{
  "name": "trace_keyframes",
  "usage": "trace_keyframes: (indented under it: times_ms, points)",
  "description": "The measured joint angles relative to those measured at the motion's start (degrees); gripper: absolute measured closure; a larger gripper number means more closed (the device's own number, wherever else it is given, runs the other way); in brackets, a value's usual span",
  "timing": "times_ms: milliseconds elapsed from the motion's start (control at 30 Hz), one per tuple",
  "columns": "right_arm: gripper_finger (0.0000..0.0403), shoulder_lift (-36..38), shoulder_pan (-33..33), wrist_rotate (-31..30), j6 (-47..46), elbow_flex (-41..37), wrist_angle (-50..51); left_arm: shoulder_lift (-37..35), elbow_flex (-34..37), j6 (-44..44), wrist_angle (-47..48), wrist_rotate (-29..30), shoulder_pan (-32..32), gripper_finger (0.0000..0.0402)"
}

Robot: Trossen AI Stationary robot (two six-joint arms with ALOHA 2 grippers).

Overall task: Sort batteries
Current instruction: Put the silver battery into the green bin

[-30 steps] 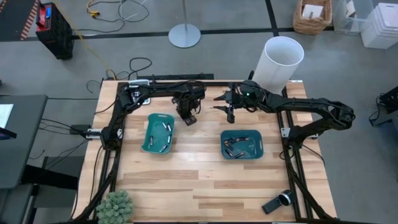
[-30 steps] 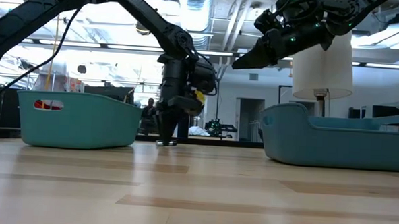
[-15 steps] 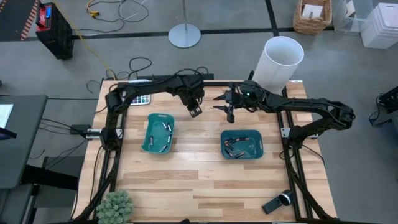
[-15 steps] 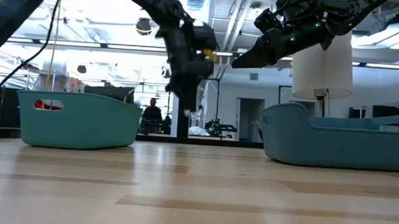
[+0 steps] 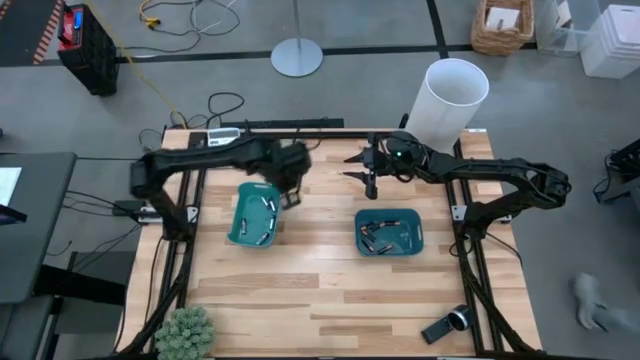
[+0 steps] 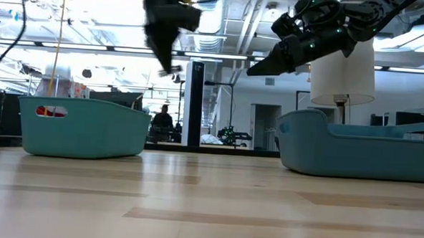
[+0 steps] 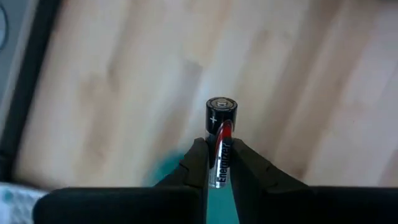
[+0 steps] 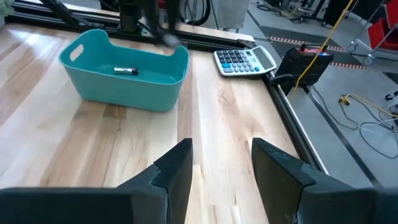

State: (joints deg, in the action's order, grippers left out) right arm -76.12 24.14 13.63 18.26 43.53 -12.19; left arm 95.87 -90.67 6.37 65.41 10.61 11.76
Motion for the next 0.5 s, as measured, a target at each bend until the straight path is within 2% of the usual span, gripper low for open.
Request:
trace_keyframes:
  times_ms: [133, 233, 367, 500]
  points:
    - [0.0223, 0.02, 0.00, 0.00, 0.26, 0.02, -0.78, -7.90, 11.97, 8.27, -2.12, 3.11, -4.00, 0.0367]
    - [0.0223, 0.02, -0.01, 0.00, 0.22, 0.02, -2.25, -14.43, 22.20, 13.17, -8.35, 4.95, -5.43, 0.0367]
    - [0.0223, 0.02, -0.15, 0.00, -1.06, 0.02, -3.50, -21.79, 33.65, 15.58, -16.77, 5.22, -5.76, 0.0367]
    - [0.0223, 0.04, -0.17, 0.00, -2.32, 0.02, -4.20, -26.61, 41.17, 16.32, -20.78, 6.17, -5.08, 0.0367]
